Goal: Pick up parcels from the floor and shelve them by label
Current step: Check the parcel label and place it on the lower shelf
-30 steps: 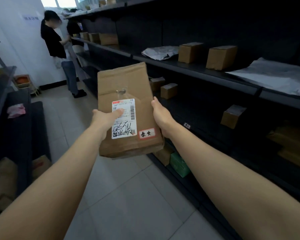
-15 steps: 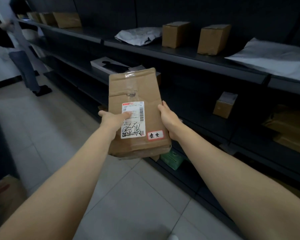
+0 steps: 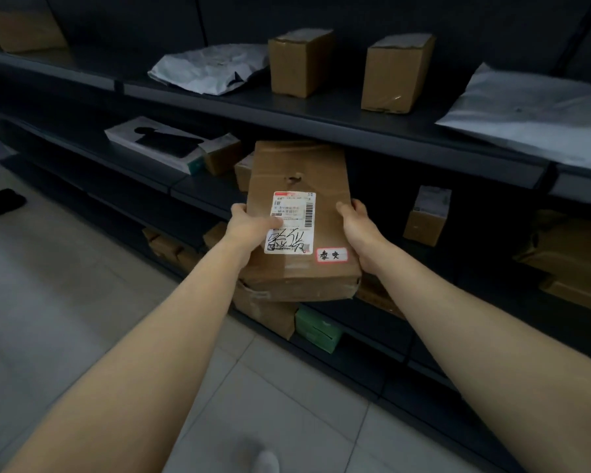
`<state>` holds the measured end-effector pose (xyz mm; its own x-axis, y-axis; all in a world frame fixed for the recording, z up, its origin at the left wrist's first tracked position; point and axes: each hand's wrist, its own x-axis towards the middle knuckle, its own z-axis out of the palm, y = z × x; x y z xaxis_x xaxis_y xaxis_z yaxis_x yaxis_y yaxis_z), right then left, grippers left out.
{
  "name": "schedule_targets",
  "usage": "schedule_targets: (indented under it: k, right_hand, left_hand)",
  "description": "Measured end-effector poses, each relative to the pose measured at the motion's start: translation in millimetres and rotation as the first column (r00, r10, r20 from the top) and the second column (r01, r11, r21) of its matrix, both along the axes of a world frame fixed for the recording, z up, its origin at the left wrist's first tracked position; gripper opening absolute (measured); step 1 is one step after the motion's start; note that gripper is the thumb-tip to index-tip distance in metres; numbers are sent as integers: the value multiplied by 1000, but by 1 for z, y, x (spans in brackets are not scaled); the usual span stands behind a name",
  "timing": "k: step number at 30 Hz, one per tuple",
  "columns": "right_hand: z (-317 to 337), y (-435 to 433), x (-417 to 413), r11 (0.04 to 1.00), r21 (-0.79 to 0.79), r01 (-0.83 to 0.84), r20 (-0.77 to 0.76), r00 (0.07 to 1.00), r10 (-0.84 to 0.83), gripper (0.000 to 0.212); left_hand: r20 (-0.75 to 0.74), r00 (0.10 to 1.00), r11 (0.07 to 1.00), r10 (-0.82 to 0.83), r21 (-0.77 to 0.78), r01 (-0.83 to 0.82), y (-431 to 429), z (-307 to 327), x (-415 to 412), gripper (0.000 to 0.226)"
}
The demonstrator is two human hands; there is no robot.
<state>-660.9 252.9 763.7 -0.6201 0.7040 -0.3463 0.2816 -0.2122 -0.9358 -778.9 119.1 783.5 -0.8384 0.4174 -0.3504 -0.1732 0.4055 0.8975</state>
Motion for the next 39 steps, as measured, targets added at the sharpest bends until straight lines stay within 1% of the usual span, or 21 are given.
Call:
schedule_targets:
  k: [3,5,9,13,14,17,19,22,25,26,31,35,37,39]
  right_hand:
    - [-6,21,-6,997,2,81,3,997,-81,57]
    - [-14,33,-10,992,0,127,-24,992,-127,58]
    - [-23,48,-25,977,-7,213,-50,976,-213,59]
    - [-28,61,-44,958,-22,287,-52,956,-288,62]
    - [-31,65,-48,951,-30,307,-53,950,-308,64]
    - [-35,78,-59,932,-63,356,-38,933,-358,69]
    - [-39,86,-64,919,-55,391,-15,920,-392,76]
    - [-43,98,-71,898,40,437,66,896,-439,79]
    - [-49,109,-75,887,-4,461,53,886,-460,95]
    - [-54,114,-76,883,-15,469,46,882,-468,95]
    - [-75,116,-76,867,-39,497,9,867,-498,82]
    - [-94,117,-75,852,-68,519,3,854,-520,67]
    - [-100,119,-76,847,-69,528,2,849,-529,67]
    - [-101,117,-77,853,-67,518,8,855,-519,72]
  left_hand:
    - [11,996,996,-88,20,88,30,-7,-19,79]
    - [3,988,988,-153,29,153,48,-14,-30,83]
    - [-55,959,959,-280,33,282,76,-19,-54,80]
    - [-74,925,927,-373,7,374,99,-24,-81,82]
    - [-83,917,921,-389,-8,390,105,-25,-88,84]
    - [-148,885,896,-442,-123,427,124,-27,-104,86]
    - [-146,866,877,-478,-121,464,137,-31,-113,83]
    - [-151,840,853,-521,-118,508,154,-40,-121,76]
    - [-117,834,842,-539,-85,532,168,-51,-128,76]
    - [-104,833,840,-543,-77,537,171,-55,-130,76]
    - [-64,827,829,-559,-76,554,182,-76,-137,79]
    - [-37,819,819,-573,-65,570,186,-92,-136,75]
    - [-21,821,820,-571,-59,569,188,-98,-136,80]
    - [-19,827,827,-561,-55,560,190,-102,-137,80]
